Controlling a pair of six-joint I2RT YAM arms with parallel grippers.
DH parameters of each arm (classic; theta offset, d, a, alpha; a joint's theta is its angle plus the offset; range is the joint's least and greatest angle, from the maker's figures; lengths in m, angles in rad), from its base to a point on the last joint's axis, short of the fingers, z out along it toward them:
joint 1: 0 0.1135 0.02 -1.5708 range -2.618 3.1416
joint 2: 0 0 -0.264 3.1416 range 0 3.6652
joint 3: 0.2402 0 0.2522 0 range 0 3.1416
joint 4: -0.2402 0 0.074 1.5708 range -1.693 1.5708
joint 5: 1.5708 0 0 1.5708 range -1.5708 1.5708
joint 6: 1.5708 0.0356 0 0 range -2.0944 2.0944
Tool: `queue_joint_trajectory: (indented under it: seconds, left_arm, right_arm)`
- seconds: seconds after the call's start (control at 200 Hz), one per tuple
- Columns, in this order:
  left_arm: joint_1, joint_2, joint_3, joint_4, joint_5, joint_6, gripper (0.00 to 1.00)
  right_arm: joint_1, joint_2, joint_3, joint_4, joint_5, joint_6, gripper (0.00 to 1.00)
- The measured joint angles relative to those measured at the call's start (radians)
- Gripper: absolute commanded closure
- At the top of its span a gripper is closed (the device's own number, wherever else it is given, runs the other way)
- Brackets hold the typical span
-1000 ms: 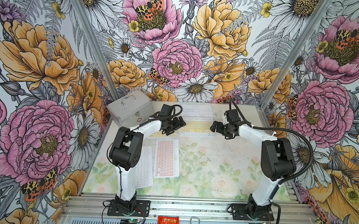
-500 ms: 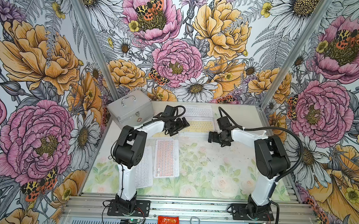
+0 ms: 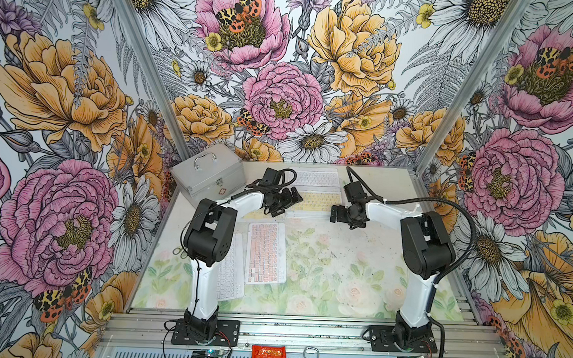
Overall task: Stack the numeric keypads
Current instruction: Adjust the numeric keypads at the center of the board, then move the numeric keypad to the center of the board.
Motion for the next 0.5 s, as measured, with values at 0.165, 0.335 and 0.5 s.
queue_joint_trajectory:
  seconds: [0.165, 0.335, 0.5]
  left_arm:
    - [0.001, 0.0, 0.002, 0.0, 0.0, 0.0, 0.01]
    - [0.008, -0.004, -0.011, -0.005, -0.001, 0.006, 0.01]
    - [0.044, -0.101, -0.126, -0.069, -0.04, 0.048, 0.01]
  right_arm:
    - [0.0, 0.012, 0.019, -0.005, -0.011, 0.0, 0.0]
    - [0.001, 0.01, 0.017, -0.007, -0.028, -0.002, 0.0]
    - [0.018, -0.047, -0.043, -0.011, -0.046, -0.003, 0.0]
